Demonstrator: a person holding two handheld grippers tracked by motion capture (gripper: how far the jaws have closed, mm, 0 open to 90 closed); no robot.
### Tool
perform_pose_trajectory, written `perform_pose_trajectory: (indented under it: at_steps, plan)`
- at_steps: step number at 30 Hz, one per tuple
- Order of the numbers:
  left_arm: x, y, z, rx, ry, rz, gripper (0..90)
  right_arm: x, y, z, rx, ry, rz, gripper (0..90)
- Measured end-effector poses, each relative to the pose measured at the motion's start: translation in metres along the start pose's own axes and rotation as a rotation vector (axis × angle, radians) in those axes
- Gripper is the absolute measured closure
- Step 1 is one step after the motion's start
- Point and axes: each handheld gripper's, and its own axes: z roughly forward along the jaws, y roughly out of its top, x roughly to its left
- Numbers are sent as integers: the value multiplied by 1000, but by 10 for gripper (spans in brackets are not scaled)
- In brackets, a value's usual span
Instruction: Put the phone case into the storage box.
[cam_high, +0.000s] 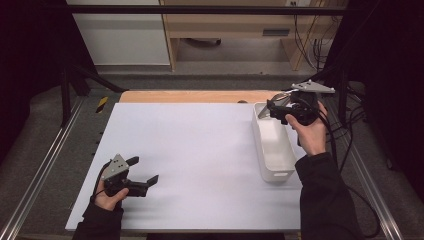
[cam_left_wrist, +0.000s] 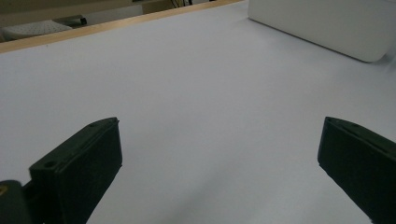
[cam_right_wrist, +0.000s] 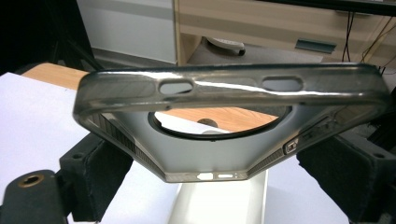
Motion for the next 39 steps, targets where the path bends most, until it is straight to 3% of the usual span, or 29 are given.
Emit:
perform_pose_trajectory:
  at_steps: [39]
  plan:
    - [-1,-2,5,24,-13,19,0,-12,1,79,152,-119,71,115]
